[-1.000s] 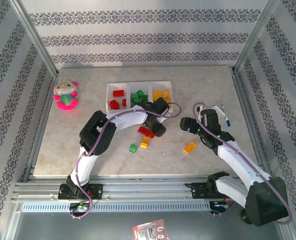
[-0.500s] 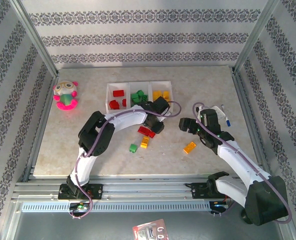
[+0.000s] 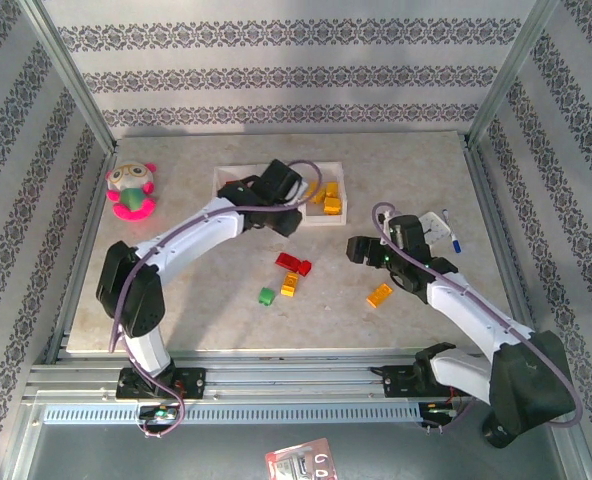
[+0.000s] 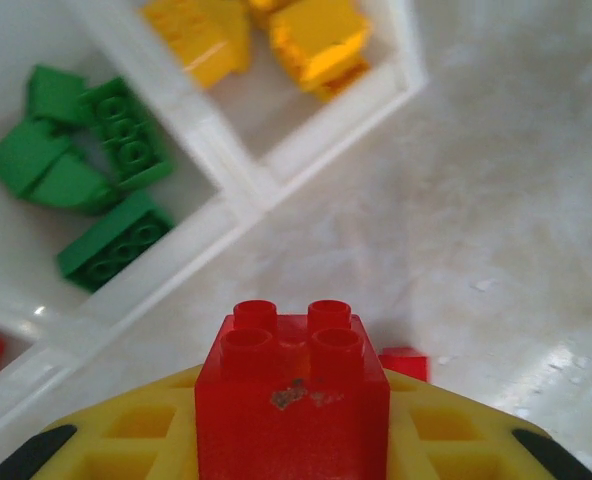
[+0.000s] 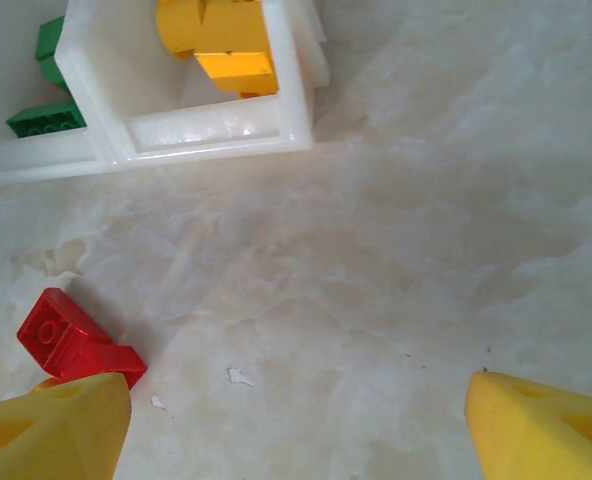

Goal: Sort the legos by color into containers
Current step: Place the lego in the container.

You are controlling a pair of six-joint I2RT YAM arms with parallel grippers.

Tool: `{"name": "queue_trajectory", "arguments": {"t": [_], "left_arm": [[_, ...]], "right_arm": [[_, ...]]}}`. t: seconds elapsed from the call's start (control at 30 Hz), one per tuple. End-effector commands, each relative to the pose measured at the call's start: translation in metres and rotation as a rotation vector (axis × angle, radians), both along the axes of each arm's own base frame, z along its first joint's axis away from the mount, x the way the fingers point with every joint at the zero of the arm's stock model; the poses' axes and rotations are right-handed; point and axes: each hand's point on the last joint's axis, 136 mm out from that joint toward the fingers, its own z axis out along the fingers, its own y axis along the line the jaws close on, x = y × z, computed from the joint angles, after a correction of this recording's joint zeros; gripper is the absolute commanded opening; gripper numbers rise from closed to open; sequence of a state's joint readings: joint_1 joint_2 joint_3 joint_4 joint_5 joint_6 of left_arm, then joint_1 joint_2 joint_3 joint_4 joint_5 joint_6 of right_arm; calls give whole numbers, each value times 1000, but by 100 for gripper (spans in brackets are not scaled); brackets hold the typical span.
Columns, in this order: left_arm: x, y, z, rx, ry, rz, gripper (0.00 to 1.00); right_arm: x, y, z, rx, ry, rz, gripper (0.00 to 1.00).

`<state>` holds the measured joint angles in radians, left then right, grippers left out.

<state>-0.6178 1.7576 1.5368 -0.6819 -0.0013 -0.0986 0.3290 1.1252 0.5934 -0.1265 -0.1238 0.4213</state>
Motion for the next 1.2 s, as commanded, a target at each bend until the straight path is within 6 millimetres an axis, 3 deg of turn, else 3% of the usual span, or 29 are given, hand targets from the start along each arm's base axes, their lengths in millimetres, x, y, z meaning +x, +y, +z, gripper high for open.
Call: {"name": "queue_trajectory", "arguments": {"t": [0.0, 0.3, 0.4, 0.6, 0.83, 0.93, 1.1, 1.13, 1.17], "left_arm": [[5, 41, -3, -11, 55, 143, 29], [67, 116, -17, 31, 73, 357, 29], [90, 131, -27, 42, 85, 419, 30], [125, 138, -48, 8, 125, 476, 30], [137, 135, -59, -34, 167, 478, 34], [137, 132, -49, -58, 140, 459, 46], [130, 122, -26, -126, 51, 379, 94], [126, 119, -20, -138, 28, 350, 100], [122, 115, -16, -144, 5, 315, 99]], "right_arm": [[11, 14, 16, 34, -40, 22, 87], [13, 24, 15, 26, -38, 47, 88], [12, 23, 14, 28, -37, 35, 87], [9, 21, 16, 29, -40, 25, 88], [7, 13, 18, 15, -47, -9, 88], [5, 7, 18, 11, -48, -36, 88], [0, -2, 17, -13, -36, -71, 91], [-1, -3, 17, -14, -34, -76, 92], [-1, -3, 17, -13, -29, -80, 92]]}}
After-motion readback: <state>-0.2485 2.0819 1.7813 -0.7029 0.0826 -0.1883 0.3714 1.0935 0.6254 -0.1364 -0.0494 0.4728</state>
